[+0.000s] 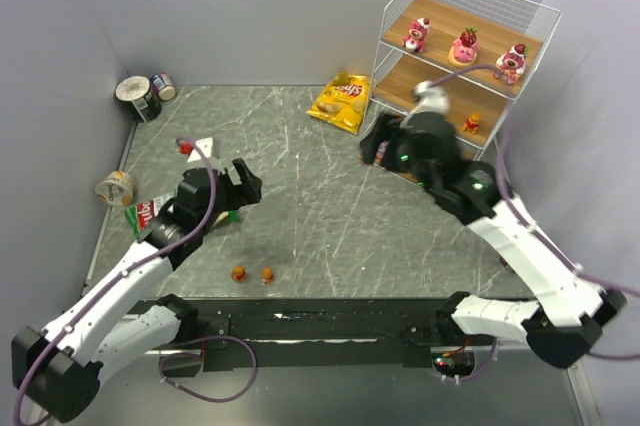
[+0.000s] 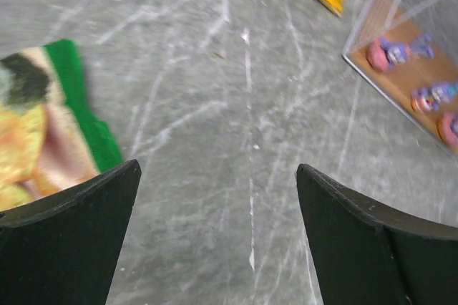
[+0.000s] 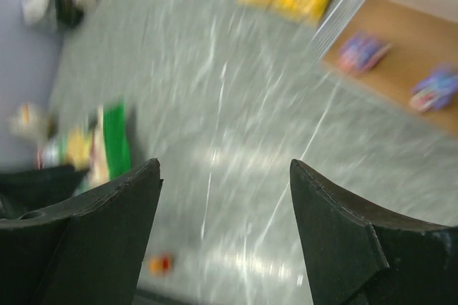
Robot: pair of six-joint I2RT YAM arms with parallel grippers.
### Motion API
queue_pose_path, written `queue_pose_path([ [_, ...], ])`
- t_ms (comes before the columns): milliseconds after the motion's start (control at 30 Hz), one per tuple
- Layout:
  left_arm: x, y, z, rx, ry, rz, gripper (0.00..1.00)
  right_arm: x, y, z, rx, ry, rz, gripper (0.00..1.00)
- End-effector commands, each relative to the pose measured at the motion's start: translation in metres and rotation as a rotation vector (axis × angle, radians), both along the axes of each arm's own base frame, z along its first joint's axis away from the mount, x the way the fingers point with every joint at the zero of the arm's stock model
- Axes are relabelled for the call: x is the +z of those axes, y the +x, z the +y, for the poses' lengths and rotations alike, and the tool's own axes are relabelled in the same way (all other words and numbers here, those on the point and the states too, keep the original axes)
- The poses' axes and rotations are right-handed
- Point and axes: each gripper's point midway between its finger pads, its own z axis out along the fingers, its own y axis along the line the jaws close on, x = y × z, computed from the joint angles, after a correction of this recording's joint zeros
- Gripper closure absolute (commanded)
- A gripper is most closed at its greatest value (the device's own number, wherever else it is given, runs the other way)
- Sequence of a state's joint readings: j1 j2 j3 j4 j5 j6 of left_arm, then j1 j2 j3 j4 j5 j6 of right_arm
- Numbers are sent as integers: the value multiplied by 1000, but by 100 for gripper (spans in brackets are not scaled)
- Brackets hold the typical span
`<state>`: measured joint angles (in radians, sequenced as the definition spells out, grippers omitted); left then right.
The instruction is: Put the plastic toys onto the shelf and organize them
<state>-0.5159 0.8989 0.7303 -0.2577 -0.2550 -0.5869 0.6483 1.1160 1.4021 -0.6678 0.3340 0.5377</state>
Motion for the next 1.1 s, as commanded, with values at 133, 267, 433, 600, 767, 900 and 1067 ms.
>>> queue_pose_path([
  [133,2,-2,40,235,-40,-48,4,-94,-68,117,435,-66,252,20],
  [267,11,-6,55,293,-12,-66,4,-132,-89,160,466,-94,343,21],
  [433,16,-16,69,334,-23,-110,4,-175,-125,213,429,-157,414,21],
  [600,26,-19,77,362,-21,-143,4,-198,-139,238,284,-205,422,21],
  [767,26,-19,73,342,-28,-132,4,-224,-150,252,191,-199,484,27],
  [900,23,-19,69,322,-32,-117,4,-244,-159,261,185,-188,533,34],
  [1067,26,-19,67,314,-40,-127,4,-265,-160,267,158,-197,556,39],
])
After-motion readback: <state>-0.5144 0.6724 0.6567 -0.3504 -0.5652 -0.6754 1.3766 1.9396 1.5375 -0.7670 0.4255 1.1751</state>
